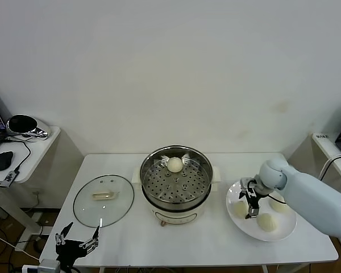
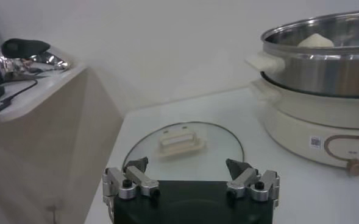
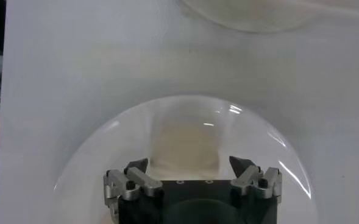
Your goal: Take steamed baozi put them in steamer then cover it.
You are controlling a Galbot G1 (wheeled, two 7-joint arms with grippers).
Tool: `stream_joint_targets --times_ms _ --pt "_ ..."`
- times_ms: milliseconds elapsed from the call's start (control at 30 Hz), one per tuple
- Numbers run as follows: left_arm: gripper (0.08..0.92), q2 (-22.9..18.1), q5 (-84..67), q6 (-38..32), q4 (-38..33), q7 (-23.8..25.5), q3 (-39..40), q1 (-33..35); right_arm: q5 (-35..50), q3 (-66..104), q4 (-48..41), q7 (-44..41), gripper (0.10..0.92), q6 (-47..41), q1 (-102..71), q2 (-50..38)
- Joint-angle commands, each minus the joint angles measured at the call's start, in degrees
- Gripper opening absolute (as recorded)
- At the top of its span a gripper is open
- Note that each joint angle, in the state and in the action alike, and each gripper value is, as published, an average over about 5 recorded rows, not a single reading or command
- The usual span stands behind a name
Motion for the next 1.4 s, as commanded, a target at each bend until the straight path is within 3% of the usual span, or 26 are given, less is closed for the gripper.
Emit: stream_joint_targets --times_ms 33,167,400,533,933,1167,1400 --pt "0.823 0.0 0.0 0.0 0.0 0.0 -0.1 -0.1 -0.4 0.1 -0.4 0.8 0.823 0.3 -0.6 0.3" --pt "0.823 -0.1 0.0 0.0 -0.1 0.0 -0.1 0.2 -0.2 0.4 -0.5 1.2 0.805 0.1 -0.7 0.4" --pt "0.823 0.1 0.0 0.0 -0.4 -0.1 0.0 0.2 0.2 1.0 0.3 1.1 0.630 -0.2 -0.8 -0.6" --pt "0.823 0.2 0.1 0.0 -0.2 0.0 0.4 -0.2 1.7 0.9 1.7 0.9 0.574 -0.7 0.4 -2.4" --pt "0.823 0.3 0.1 0.1 -0.9 -0.3 1.2 -2.3 14.1 -16.3 7.9 -4.8 0.558 -4.0 28.7 -9.3" --pt "0.823 0.2 0.0 0.5 -2.1 -0.6 1.0 -2.3 23.5 -26.2 5.2 -8.4 0.560 -7.1 46.3 -1.5" --pt "0.823 0.1 -0.1 0.9 -2.8 -0.7 0.8 -2.6 27.7 -28.3 1.7 -9.2 0.560 -9.9 51.1 8.3"
